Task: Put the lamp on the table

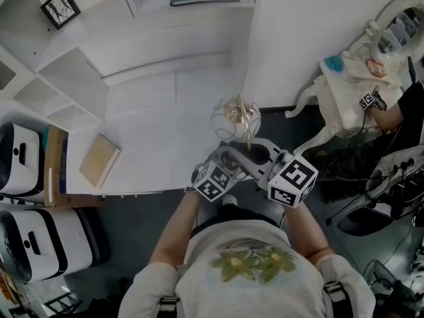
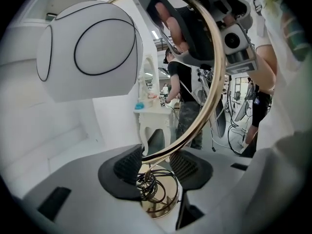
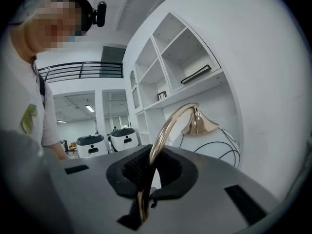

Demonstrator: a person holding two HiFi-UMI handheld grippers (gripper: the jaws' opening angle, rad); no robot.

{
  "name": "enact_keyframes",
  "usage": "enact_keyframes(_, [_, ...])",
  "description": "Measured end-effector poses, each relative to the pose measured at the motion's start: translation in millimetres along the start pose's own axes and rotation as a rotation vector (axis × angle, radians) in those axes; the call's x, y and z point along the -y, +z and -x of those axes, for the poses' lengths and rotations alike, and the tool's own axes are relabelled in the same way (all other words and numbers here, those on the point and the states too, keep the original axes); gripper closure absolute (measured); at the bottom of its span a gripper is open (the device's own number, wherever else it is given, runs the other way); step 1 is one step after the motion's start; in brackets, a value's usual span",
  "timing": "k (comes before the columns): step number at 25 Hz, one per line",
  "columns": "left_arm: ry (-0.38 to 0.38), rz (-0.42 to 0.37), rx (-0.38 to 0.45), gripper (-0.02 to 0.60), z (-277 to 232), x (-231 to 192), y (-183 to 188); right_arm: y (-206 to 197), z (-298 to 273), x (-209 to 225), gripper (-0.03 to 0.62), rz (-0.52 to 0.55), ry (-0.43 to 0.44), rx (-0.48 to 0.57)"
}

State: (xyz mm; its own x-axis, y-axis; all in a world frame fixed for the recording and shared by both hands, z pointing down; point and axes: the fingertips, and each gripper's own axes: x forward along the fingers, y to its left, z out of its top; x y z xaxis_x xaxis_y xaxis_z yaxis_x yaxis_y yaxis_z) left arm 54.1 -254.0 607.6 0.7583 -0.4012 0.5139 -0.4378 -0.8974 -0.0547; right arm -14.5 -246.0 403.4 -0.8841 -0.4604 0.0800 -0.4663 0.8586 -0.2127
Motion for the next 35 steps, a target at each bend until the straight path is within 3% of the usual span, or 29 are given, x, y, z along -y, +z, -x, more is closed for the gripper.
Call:
enact_keyframes(5, [0.013, 0.022, 0.011, 0.4, 1, 1, 0, -8, 5, -3, 0.56, -0.045, -0.022, -0.028])
enact_keyframes(8, [-0.009, 0.073, 0.045, 0.354, 9, 7, 6, -7, 9, -8, 0.556, -0.086, -0.014, -0.014])
enact_keyframes(12, [0.002, 0.118, 0.06, 0.351, 21, 11, 3, -6, 14, -9, 0.488, -0.094, -0.04, -0.006])
enact_keyframes(20, [0.038, 0.223, 0.121, 0.351, 54, 6, 10, -10, 33, -8, 0.448, -0.097, -0.123, -0.011])
enact_keyframes(27, [0.033, 0.23, 0.191, 0.351, 85, 19, 41, -11, 56, -12, 0.447, -0.122, -0.185, 0.024])
enact_keyframes(31, [0.024, 0.243, 0.171, 0.354, 96, 28, 51, -14, 67, -12, 0.45, -0.137, -0.233, 0.05])
enact_keyframes(32, [0.034, 0.243, 0.172, 0.372, 100, 29, 54, -16, 69, -13, 0.45, -0.149, -0.242, 0.056])
enact_keyframes(35, [0.103, 0.259, 0.214, 0.507, 115, 26, 64, -19, 75, -15, 0.487, -0.184, -0.267, 0.073])
